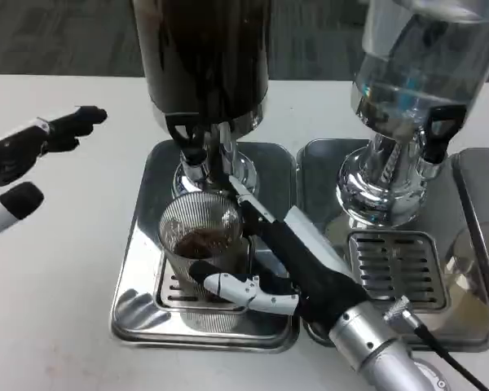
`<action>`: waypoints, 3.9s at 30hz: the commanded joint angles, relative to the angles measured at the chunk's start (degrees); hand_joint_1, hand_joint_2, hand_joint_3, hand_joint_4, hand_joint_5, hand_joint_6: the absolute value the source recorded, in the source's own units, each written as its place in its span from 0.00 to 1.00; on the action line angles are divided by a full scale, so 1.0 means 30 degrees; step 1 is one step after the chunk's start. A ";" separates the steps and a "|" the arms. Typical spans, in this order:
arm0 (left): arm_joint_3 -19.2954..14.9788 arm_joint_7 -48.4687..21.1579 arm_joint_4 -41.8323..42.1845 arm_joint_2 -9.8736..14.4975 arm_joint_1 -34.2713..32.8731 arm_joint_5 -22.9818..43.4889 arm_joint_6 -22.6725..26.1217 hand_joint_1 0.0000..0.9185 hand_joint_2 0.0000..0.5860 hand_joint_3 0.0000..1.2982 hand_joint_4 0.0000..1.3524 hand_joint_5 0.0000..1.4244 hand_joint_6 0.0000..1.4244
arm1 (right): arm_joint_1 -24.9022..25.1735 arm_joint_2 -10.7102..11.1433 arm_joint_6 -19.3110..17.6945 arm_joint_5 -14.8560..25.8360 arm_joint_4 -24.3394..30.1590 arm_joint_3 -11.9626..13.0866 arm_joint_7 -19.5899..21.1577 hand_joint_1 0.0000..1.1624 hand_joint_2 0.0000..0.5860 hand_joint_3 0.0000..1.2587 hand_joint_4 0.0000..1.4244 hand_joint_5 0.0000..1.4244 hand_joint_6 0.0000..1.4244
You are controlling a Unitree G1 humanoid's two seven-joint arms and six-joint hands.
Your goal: Grasp the cup under the faucet to collect the drink, then remove the cup.
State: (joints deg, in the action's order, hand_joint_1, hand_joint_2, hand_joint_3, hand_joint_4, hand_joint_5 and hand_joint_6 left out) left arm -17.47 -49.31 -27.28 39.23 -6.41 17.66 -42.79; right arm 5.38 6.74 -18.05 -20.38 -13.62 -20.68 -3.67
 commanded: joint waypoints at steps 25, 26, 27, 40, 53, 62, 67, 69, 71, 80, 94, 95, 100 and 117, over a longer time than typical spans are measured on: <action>0.1920 0.0422 -0.3586 -0.0894 -0.0878 -0.1804 -0.2311 0.00 0.14 0.14 0.06 0.08 0.11 | 0.0604 -0.0045 0.0069 0.0031 -0.0767 0.0027 -0.0102 0.45 0.34 0.00 0.00 0.01 0.12; 0.1954 0.0438 -0.3702 -0.0894 -0.0934 -0.1847 -0.2369 0.00 0.14 0.14 0.06 0.07 0.10 | 0.0648 -0.0023 0.0056 -0.0013 -0.0793 -0.0012 -0.0132 0.45 0.34 0.00 0.00 0.01 0.12; 0.2012 0.0470 -0.3811 -0.0896 -0.0979 -0.1933 -0.2439 0.00 0.14 0.14 0.06 0.07 0.10 | 0.0677 -0.0011 0.0053 -0.0034 -0.0807 -0.0039 -0.0159 0.45 0.34 0.00 0.00 0.01 0.12; 0.2327 0.0785 -0.4493 -0.0724 -0.1067 -0.2242 -0.2643 0.00 0.17 0.15 0.07 0.08 0.10 | 0.1344 -0.0170 -0.0029 0.0182 -0.1526 -0.0381 -0.0929 0.42 0.32 0.00 0.00 0.00 0.10; 0.2290 0.1123 -0.4503 -0.0570 -0.0994 -0.2412 -0.2615 0.00 0.18 0.16 0.08 0.08 0.10 | 0.1095 -0.0234 0.0772 -0.1283 -0.0825 -0.0491 0.0175 0.49 0.30 0.00 0.00 0.03 0.13; 0.2305 0.1237 -0.4483 -0.0534 -0.0924 -0.2479 -0.2539 0.00 0.21 0.16 0.08 0.08 0.10 | 0.1132 -0.0496 0.1048 -0.1092 -0.0954 -0.0552 0.0085 0.49 0.33 0.00 0.00 0.09 0.20; 0.2276 0.1307 -0.4493 -0.0450 -0.0896 -0.2498 -0.2522 0.00 0.21 0.16 0.08 0.08 0.10 | 0.1085 -0.0610 0.1469 -0.1766 -0.0814 -0.0630 0.0671 0.48 0.34 0.01 0.03 0.17 0.29; 0.2274 0.1327 -0.4511 -0.0418 -0.0891 -0.2497 -0.2522 0.00 0.21 0.16 0.08 0.08 0.10 | 0.1110 -0.0620 0.1545 -0.1844 -0.0824 -0.0684 0.0646 0.47 0.34 0.02 0.04 0.18 0.30; 0.2270 0.1331 -0.4526 -0.0379 -0.0892 -0.2502 -0.2541 0.00 0.21 0.16 0.08 0.08 0.10 | 0.1169 -0.0561 0.1653 -0.2166 -0.0755 -0.0792 0.0758 0.48 0.33 0.04 0.05 0.18 0.30; 0.2312 0.1298 -0.4649 -0.0322 -0.1016 -0.2520 -0.2578 0.00 0.21 0.16 0.08 0.08 0.10 | 0.1151 -0.0616 0.1561 -0.2522 -0.0882 -0.0731 0.1617 0.51 0.33 0.10 0.13 0.29 0.42; 0.2325 0.1431 -0.4711 -0.0195 -0.0980 -0.2645 -0.2722 0.00 0.22 0.17 0.09 0.08 0.10 | 0.0708 -0.0432 0.0957 -0.3926 -0.0682 -0.1099 0.3906 0.55 0.35 0.20 0.26 0.43 0.65; 0.2327 0.1449 -0.4707 -0.0191 -0.0987 -0.2663 -0.2729 0.00 0.22 0.17 0.09 0.08 0.10 | 0.0663 -0.0441 0.0903 -0.3949 -0.0693 -0.1085 0.4036 0.55 0.35 0.21 0.27 0.44 0.66; 0.2323 0.1523 -0.4661 -0.0177 -0.0952 -0.2716 -0.2784 0.00 0.22 0.16 0.08 0.08 0.10 | 0.0464 -0.0394 0.0452 -0.4219 -0.0805 -0.1055 0.4970 0.55 0.35 0.23 0.29 0.46 0.70; 0.2589 0.1500 -0.4604 -0.0257 -0.0856 -0.2710 -0.2764 0.00 0.23 0.15 0.08 0.08 0.10 | -0.0506 -0.0216 -0.1149 -0.4343 -0.0539 -0.0470 0.7237 0.56 0.37 0.29 0.35 0.53 0.77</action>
State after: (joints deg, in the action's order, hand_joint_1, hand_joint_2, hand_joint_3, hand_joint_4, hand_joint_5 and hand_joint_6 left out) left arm -10.14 -44.88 -41.17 37.95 -9.26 10.45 -50.41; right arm 4.14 6.20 -19.49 -34.28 -17.33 -22.95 16.55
